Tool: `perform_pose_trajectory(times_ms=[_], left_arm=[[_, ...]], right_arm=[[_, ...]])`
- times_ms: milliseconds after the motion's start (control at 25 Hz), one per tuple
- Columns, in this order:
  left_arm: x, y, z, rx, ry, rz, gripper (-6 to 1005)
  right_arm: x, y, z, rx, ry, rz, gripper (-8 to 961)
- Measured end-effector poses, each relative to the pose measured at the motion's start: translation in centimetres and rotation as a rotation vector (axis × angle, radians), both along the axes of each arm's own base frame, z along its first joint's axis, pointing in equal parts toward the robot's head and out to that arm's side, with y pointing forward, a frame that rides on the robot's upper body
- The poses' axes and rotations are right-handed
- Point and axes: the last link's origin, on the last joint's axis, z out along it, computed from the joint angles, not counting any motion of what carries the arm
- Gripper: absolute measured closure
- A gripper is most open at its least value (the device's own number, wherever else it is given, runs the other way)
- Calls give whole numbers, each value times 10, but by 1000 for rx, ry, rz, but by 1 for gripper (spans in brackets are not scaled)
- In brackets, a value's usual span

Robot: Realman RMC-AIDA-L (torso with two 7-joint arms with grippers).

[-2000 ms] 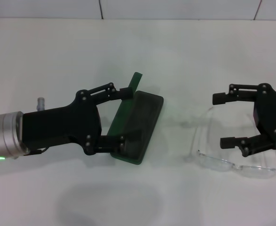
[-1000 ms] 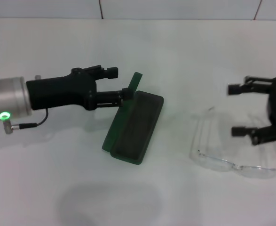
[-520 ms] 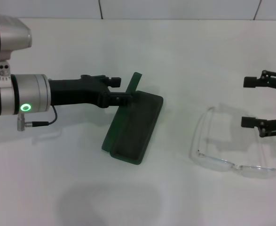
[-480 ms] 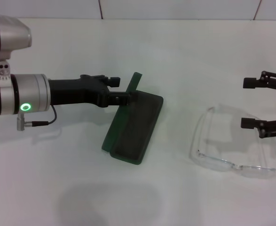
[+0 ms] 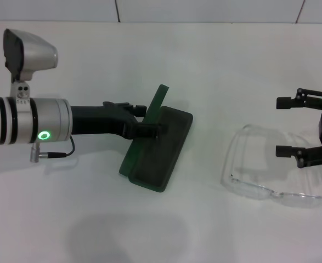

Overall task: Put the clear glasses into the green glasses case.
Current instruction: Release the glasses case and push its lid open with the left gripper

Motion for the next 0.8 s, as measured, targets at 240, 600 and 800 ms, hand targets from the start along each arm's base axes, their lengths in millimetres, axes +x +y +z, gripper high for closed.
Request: perform_pose_trajectory(times_ms=[240,600,800], left_arm=[[-5,1,-3,6,37,20,171],[-5,1,1,11,38,12,396],[-2,4,4,16,42,0,591]], right_arm=[[0,-2,-3,-12,-6,5,82],[-1,-5,-7,-14,3,16,82],[-2,-5,-10,-19,1,29,82]])
